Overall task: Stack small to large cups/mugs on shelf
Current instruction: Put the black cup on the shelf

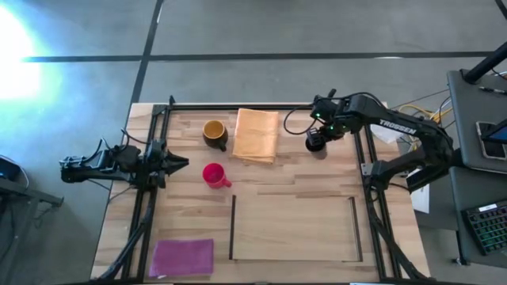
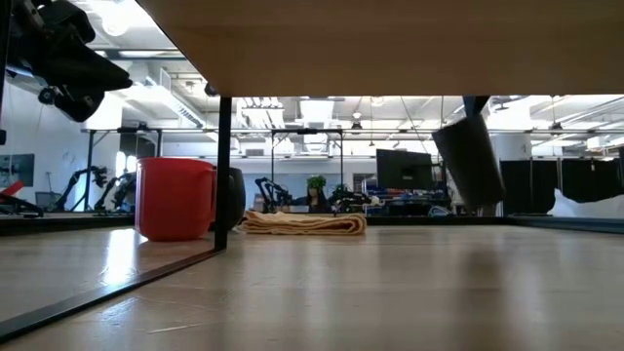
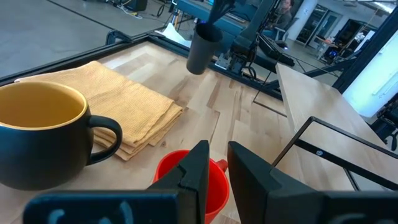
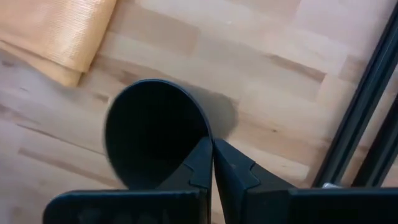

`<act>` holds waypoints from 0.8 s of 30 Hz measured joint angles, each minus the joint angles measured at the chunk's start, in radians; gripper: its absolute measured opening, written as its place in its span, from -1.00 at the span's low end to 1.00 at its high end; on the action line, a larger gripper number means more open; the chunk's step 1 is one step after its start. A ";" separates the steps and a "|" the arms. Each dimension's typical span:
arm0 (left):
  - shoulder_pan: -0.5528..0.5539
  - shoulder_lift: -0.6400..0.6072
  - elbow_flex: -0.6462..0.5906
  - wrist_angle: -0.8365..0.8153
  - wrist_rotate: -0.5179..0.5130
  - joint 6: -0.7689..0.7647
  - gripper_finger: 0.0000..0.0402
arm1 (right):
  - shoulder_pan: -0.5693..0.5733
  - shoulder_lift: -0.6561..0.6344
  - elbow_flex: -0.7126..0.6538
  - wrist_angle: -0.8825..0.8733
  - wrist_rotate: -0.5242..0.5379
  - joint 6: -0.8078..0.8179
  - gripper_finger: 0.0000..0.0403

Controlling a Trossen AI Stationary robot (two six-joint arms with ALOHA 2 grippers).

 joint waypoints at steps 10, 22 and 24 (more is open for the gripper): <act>0.000 0.000 0.000 0.000 0.000 0.000 -0.77 | 0.059 -0.079 0.067 -0.060 -0.093 0.072 -0.96; 0.000 0.000 0.000 0.000 0.000 0.000 -0.77 | 0.265 -0.112 0.295 -0.240 -0.003 0.271 -0.96; 0.000 0.000 0.000 0.000 0.000 0.000 -0.77 | 0.266 -0.100 0.275 -0.238 0.024 0.269 -0.96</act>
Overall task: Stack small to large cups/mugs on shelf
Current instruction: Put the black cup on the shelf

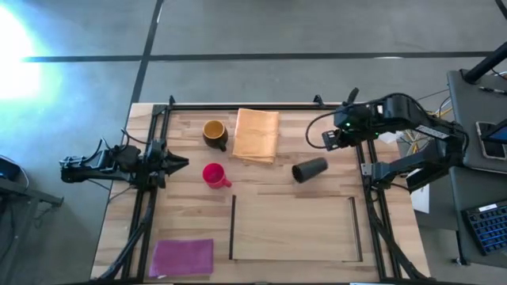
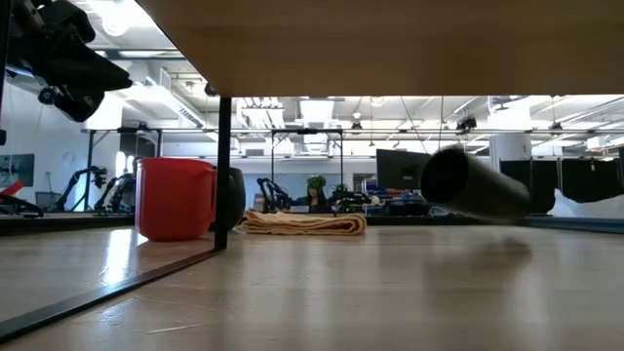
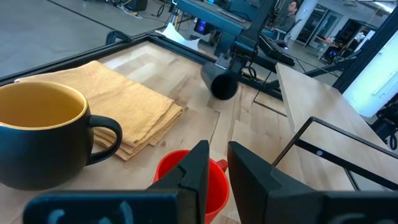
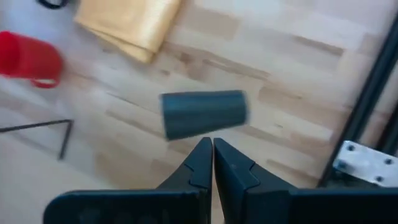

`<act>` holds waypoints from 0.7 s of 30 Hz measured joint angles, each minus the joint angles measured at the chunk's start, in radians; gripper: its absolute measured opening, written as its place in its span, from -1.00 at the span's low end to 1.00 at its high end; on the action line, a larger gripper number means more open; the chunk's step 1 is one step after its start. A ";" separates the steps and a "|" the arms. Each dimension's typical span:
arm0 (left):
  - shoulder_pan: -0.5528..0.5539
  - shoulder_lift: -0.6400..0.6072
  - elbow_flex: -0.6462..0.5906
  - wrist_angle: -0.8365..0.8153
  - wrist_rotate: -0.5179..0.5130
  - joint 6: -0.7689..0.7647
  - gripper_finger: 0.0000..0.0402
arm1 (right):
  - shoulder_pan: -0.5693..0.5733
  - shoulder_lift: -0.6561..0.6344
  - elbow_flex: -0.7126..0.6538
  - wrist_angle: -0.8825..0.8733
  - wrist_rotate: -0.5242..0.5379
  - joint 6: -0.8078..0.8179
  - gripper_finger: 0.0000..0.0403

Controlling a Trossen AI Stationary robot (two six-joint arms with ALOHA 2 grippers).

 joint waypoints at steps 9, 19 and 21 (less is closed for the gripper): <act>0.000 -0.001 0.000 -0.001 0.000 0.000 -0.77 | -0.040 0.089 -0.245 0.203 -0.227 -0.119 -0.67; 0.000 -0.001 0.000 0.000 0.000 0.000 -0.77 | 0.021 0.401 -0.133 0.299 -0.257 -0.286 -0.09; 0.000 -0.001 0.000 0.000 0.000 0.000 -0.77 | 0.037 0.474 -0.073 0.283 -0.232 -0.329 -0.06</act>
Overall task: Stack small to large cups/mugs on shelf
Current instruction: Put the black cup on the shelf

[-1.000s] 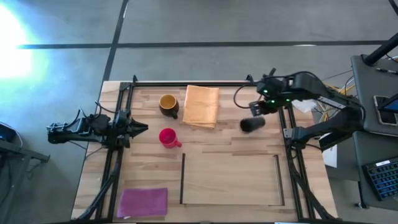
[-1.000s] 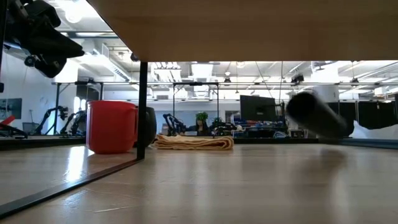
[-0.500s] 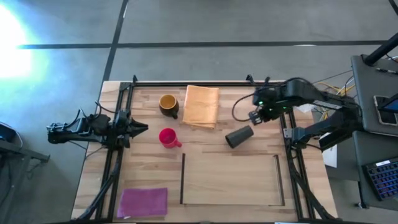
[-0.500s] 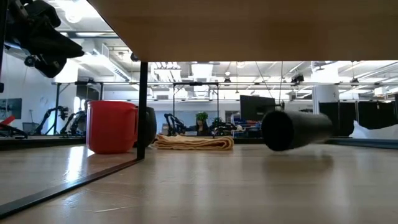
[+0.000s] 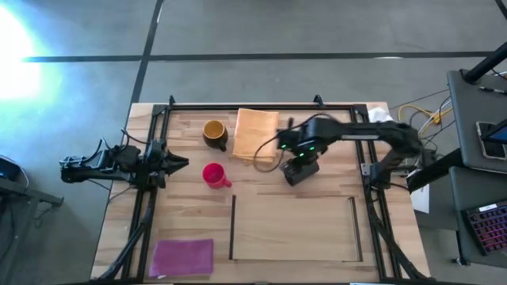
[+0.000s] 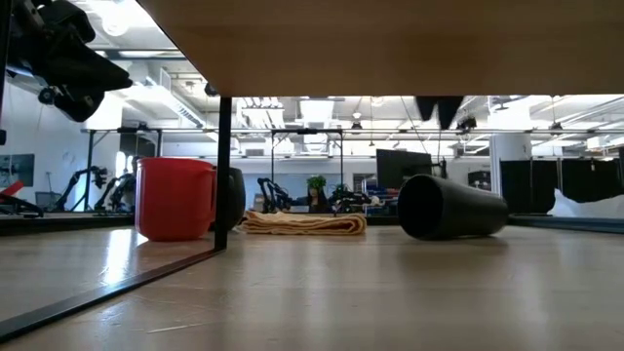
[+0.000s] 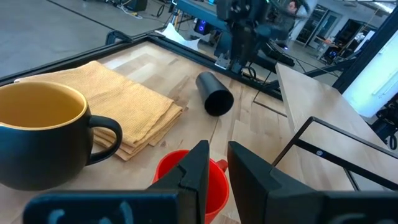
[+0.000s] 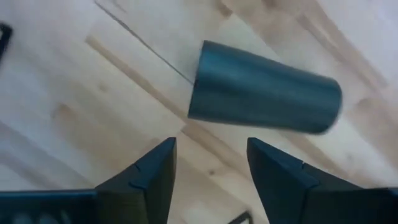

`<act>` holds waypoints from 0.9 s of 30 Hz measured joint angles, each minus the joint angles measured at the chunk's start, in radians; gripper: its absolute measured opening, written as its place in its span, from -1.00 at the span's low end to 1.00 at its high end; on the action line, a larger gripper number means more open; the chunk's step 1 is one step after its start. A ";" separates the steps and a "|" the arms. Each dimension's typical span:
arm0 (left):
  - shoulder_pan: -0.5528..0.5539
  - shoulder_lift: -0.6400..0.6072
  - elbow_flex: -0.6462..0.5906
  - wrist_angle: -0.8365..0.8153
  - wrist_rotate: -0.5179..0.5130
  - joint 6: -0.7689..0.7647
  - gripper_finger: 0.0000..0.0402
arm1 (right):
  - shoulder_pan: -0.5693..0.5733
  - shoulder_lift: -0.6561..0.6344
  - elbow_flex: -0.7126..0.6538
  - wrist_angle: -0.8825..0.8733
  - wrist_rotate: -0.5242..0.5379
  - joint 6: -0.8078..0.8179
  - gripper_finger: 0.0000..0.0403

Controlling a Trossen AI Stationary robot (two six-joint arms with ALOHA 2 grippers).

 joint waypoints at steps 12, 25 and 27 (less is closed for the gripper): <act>0.000 0.000 0.000 0.000 0.000 0.000 -0.77 | 0.006 0.402 0.361 -0.242 0.208 -0.152 -0.05; 0.000 0.000 0.000 0.000 0.000 0.000 -0.77 | 0.006 0.606 0.624 -0.282 0.265 -0.181 -0.05; 0.000 0.000 0.000 0.000 0.000 0.000 -0.77 | 0.007 0.602 0.594 -0.286 0.273 -0.181 -0.05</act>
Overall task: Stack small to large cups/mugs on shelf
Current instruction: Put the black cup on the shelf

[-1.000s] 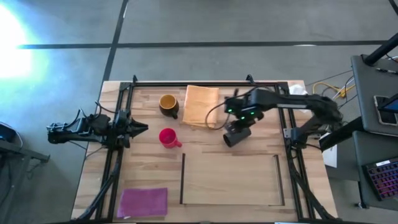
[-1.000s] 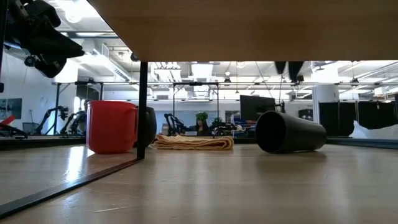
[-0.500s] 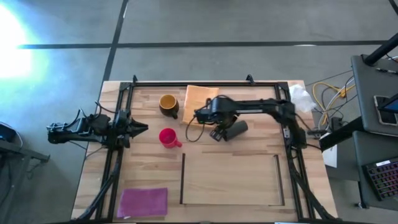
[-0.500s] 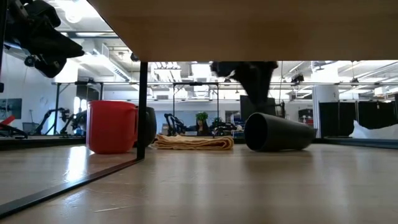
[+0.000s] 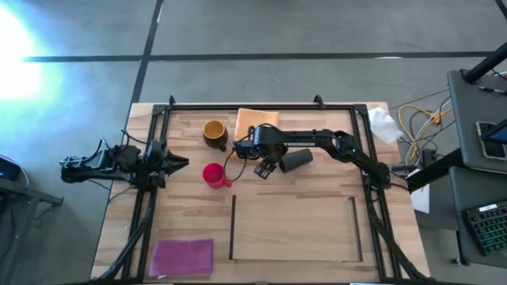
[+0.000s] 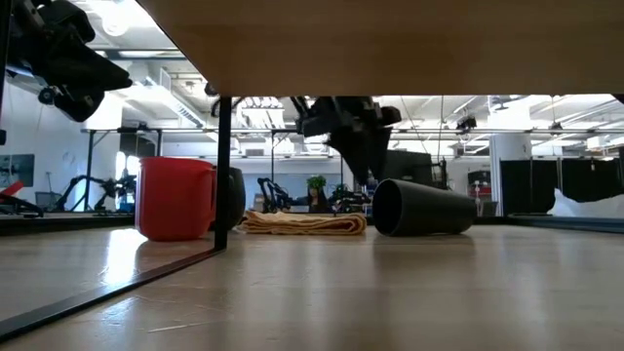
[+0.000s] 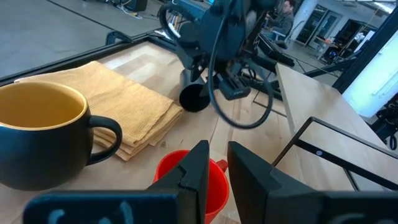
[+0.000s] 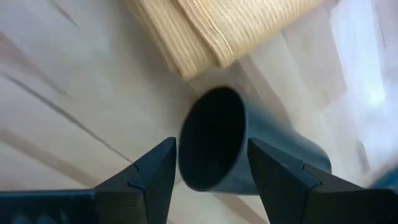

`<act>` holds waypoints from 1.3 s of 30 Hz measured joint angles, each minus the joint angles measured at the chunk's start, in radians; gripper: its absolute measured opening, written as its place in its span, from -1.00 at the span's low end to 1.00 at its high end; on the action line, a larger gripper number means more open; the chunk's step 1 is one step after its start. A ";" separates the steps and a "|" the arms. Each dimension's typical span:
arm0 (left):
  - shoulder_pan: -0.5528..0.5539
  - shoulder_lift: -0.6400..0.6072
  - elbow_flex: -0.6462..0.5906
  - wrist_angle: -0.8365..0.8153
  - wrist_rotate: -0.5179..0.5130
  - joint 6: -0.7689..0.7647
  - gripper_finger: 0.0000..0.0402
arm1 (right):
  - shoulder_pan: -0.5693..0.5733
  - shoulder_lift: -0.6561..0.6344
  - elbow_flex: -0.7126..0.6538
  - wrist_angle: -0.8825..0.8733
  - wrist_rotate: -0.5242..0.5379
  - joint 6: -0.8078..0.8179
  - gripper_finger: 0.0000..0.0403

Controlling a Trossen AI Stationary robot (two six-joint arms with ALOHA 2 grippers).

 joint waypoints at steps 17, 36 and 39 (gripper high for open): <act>0.000 0.000 0.000 0.000 0.000 0.000 -0.77 | -0.014 -0.027 -0.113 0.002 0.118 -0.069 -0.05; 0.000 0.001 0.000 0.000 0.000 0.000 -0.77 | 0.008 -0.153 -0.391 0.002 0.046 -0.093 -0.05; 0.000 0.000 0.000 0.000 0.000 0.000 -0.77 | 0.008 -0.153 -0.426 0.002 0.091 -0.096 -0.05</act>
